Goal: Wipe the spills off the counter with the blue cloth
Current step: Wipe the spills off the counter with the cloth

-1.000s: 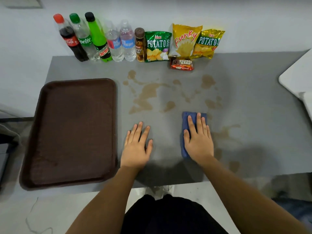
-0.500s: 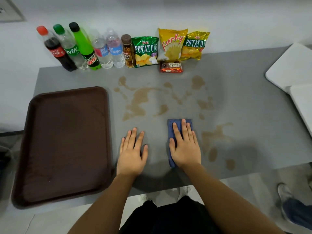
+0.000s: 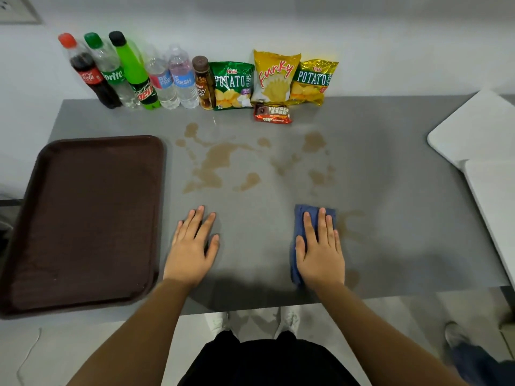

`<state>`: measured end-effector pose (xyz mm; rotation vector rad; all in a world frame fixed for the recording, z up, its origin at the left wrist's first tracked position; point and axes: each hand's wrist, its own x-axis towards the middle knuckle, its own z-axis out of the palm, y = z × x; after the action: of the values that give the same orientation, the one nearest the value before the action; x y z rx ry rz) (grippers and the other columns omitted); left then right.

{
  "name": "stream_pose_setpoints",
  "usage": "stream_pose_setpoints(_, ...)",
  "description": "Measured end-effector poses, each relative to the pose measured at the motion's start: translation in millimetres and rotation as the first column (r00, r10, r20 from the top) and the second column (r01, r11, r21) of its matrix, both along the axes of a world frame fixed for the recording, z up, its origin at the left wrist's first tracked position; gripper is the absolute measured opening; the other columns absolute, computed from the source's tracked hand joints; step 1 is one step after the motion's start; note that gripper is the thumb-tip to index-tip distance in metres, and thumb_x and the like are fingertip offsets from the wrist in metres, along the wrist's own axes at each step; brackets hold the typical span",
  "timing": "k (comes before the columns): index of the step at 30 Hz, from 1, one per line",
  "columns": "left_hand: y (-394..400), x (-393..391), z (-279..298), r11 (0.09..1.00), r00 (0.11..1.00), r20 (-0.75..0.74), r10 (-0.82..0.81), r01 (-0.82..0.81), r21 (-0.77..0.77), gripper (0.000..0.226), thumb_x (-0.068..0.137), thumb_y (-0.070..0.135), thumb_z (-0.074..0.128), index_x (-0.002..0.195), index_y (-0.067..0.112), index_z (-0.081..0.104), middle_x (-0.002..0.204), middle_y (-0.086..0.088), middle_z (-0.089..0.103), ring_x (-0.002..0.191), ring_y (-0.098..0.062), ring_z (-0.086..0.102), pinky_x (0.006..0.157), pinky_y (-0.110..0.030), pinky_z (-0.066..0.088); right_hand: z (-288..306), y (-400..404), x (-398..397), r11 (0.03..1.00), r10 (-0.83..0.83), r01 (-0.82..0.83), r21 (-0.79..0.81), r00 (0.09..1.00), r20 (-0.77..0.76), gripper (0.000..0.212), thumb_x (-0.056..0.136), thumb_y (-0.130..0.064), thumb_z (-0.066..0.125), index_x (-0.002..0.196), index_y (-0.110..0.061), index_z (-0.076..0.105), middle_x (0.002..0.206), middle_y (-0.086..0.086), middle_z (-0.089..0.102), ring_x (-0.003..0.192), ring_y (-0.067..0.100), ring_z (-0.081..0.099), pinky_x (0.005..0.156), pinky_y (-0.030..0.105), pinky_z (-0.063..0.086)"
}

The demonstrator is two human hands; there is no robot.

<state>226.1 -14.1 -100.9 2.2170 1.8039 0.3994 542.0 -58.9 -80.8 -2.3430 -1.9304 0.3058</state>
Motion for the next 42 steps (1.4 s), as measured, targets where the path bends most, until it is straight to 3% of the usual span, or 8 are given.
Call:
stream_pose_setpoints(5,0,0,2,1.0,1.0,-0.012,0.001,-0.001,-0.016,0.058,0.106,0.048,0.035,0.161,0.028,0.035,0.173,0.0,0.022,0.161,-0.021,0.014,0.13,-0.037,0.004,-4,-27,-30,0.998,0.057,-0.057,0.006,0.998,0.031,0.064,0.105,-0.045,0.024,0.164,-0.02,0.017,0.172,0.013,0.01,0.158,0.032,0.015,0.127,0.046,0.021)
stream_pose_setpoints(14,-1,2,4,0.999,0.999,-0.044,-0.01,0.008,-0.037,0.059,0.106,0.047,0.032,0.161,0.025,0.034,0.173,-0.002,0.021,0.161,-0.022,0.013,0.13,-0.044,0.01,4,18,-23,0.994,0.109,-0.109,-0.006,0.994,-0.019,0.065,0.105,-0.047,0.031,0.165,-0.027,0.012,0.173,0.007,0.003,0.16,0.024,0.003,0.13,0.04,0.007)
stream_pose_setpoints(21,-2,2,4,0.999,0.999,-0.048,-0.013,0.011,-0.04,0.06,0.107,0.047,0.03,0.162,0.025,0.033,0.173,-0.002,0.021,0.161,-0.023,0.014,0.13,-0.046,0.013,10,43,35,1.0,-0.024,0.025,-0.01,1.0,0.02,0.065,0.106,-0.046,0.035,0.164,-0.029,0.012,0.173,0.008,0.005,0.16,0.027,0.01,0.13,0.042,0.013)
stream_pose_setpoints(29,-2,1,-2,1.0,0.998,-0.059,-0.002,0.001,-0.022,0.058,0.107,0.047,0.03,0.162,0.026,0.032,0.173,-0.003,0.022,0.161,-0.023,0.014,0.13,-0.046,0.012,5,-9,49,0.986,-0.146,0.147,-0.074,0.989,0.025,0.065,0.109,-0.046,0.023,0.164,-0.024,-0.004,0.172,0.01,-0.011,0.16,0.03,-0.004,0.13,0.045,0.005)
stream_pose_setpoints(33,-2,1,-4,0.999,0.997,-0.072,0.0,-0.002,-0.032,0.058,0.108,0.049,0.028,0.162,0.029,0.027,0.174,0.0,0.018,0.162,-0.02,0.01,0.131,-0.042,0.007,6,-28,12,0.984,-0.174,0.174,-0.026,0.985,0.011,0.063,0.107,-0.038,0.025,0.164,-0.016,0.009,0.171,0.02,0.001,0.159,0.037,0.004,0.129,0.047,0.005)
stream_pose_setpoints(37,-3,1,-2,0.999,0.998,-0.066,0.004,-0.007,-0.043,0.058,0.108,0.049,0.027,0.163,0.029,0.027,0.174,0.001,0.017,0.162,-0.02,0.009,0.131,-0.041,0.006,6,-17,-15,0.978,-0.207,0.207,-0.033,0.978,-0.002,0.065,0.104,-0.037,0.025,0.164,-0.014,0.01,0.17,0.022,0.002,0.159,0.038,0.003,0.128,0.046,0.002)
stream_pose_setpoints(42,-3,3,1,0.999,0.999,-0.051,-0.001,-0.001,-0.046,0.059,0.107,0.047,0.029,0.163,0.028,0.029,0.173,0.0,0.019,0.162,-0.021,0.01,0.131,-0.044,0.009,3,19,6,0.997,-0.073,0.073,0.008,0.997,0.033,0.064,0.105,-0.037,0.028,0.164,-0.016,0.015,0.171,0.018,0.008,0.159,0.035,0.008,0.129,0.047,0.01)
